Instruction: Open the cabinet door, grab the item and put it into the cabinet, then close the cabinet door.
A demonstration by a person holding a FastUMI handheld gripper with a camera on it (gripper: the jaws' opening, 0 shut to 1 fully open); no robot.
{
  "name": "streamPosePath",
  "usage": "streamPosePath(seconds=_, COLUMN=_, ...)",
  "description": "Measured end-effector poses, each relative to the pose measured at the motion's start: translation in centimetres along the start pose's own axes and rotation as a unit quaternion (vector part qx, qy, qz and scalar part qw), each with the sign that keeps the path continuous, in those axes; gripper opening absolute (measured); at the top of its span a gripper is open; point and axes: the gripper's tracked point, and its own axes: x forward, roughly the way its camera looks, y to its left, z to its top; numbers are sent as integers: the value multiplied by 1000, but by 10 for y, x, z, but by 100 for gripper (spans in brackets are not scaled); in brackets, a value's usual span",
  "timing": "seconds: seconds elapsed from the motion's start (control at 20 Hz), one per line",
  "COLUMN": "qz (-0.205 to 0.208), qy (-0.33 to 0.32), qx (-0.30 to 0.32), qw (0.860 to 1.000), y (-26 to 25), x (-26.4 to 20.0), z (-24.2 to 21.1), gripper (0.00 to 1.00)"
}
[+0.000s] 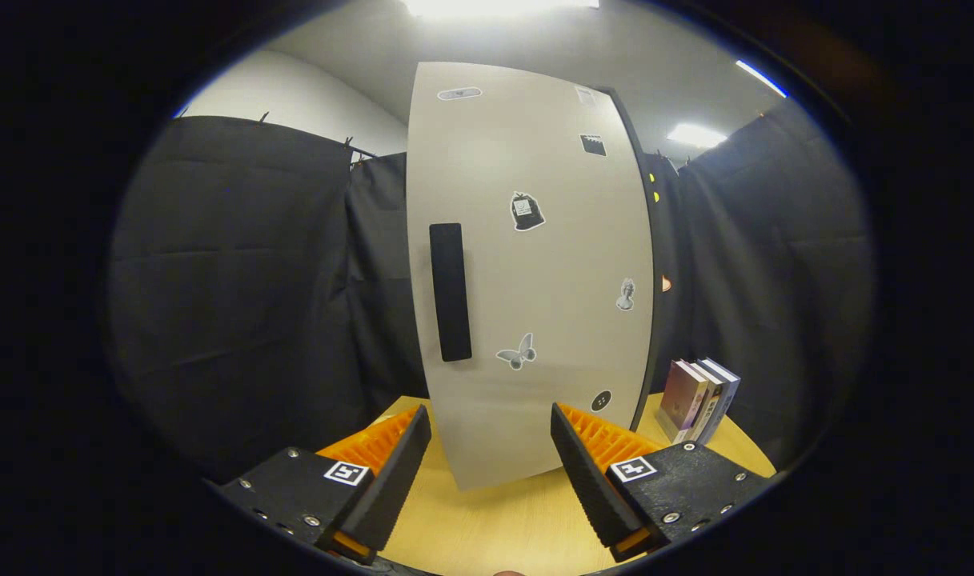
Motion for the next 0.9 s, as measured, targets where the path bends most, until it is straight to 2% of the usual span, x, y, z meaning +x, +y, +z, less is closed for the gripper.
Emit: streamPosePath(seconds=0.9, qz=-19, qy=-13, qx=30, qw=999, y=-11, x=-5, z=7, gripper=94)
